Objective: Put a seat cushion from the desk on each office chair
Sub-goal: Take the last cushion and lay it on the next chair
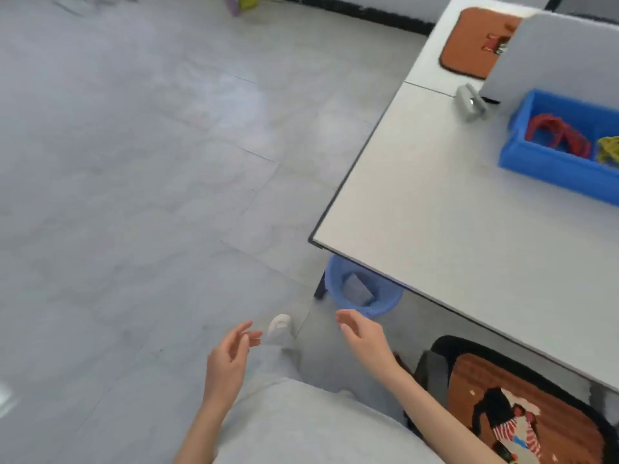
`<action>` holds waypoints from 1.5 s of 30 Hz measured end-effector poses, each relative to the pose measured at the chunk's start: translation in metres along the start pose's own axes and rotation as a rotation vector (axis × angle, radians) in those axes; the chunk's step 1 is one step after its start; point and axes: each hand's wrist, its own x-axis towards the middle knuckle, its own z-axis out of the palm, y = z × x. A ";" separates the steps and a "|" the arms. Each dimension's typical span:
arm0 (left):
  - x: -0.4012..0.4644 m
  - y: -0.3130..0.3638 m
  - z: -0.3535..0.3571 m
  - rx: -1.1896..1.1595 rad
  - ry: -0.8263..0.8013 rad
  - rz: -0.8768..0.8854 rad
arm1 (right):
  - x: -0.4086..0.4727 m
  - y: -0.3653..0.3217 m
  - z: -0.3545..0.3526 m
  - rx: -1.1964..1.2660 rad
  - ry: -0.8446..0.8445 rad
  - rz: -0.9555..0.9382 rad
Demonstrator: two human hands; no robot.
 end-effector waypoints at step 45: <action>0.863 0.461 0.104 0.040 -0.500 0.271 | 0.762 -0.356 -0.218 0.357 0.572 -0.009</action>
